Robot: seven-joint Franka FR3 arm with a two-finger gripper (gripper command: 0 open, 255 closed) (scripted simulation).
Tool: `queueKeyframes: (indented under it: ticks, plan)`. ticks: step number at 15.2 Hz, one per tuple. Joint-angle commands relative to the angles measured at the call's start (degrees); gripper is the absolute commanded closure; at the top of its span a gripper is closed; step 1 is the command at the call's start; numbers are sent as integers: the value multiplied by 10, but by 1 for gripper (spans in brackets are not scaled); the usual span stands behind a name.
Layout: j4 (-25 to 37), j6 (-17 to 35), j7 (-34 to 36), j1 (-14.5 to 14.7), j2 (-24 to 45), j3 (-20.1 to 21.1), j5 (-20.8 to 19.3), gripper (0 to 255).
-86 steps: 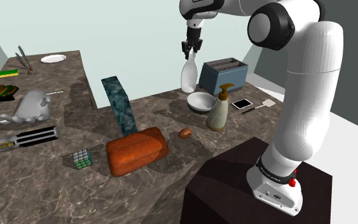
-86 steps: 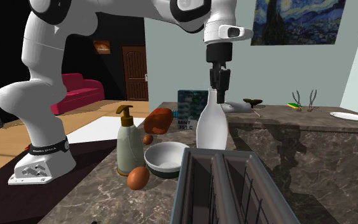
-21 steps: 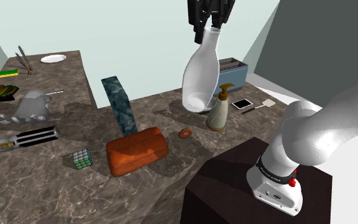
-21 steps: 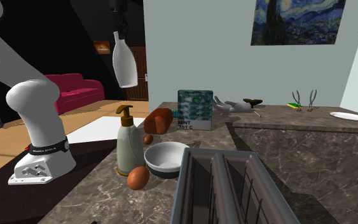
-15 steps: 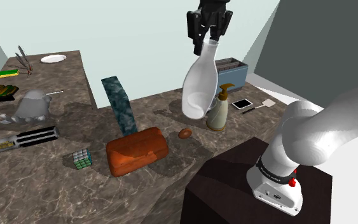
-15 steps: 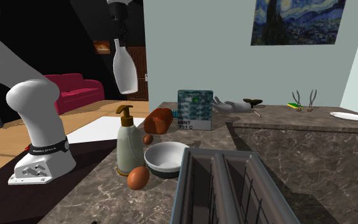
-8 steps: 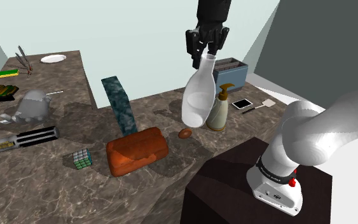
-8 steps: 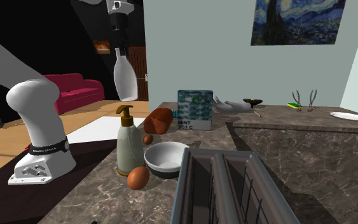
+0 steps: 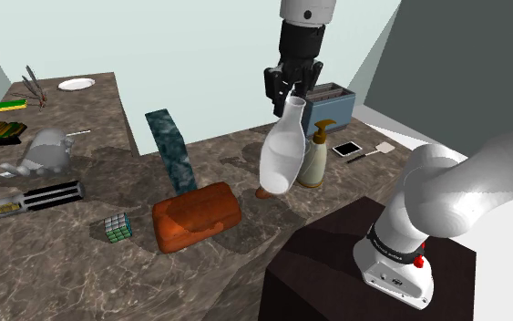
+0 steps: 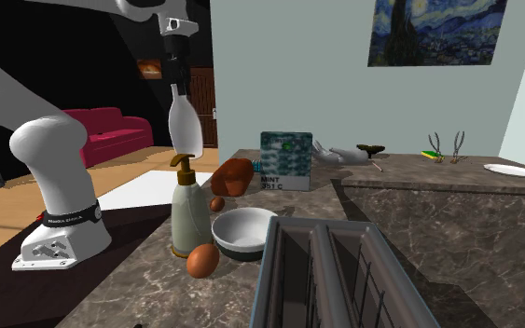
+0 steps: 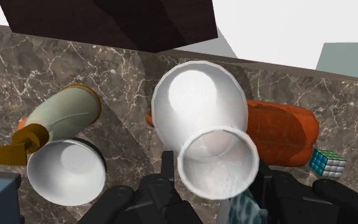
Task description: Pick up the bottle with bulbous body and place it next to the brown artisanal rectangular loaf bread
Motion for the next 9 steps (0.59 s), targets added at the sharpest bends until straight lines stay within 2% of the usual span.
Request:
queueKeyframes:
  ticks: [1, 9]
  plan:
    - [-19, 15, 1, 1, -4, 1, 1, 255]
    - [-88, 73, 0, 3, -16, 5, 5, 255]
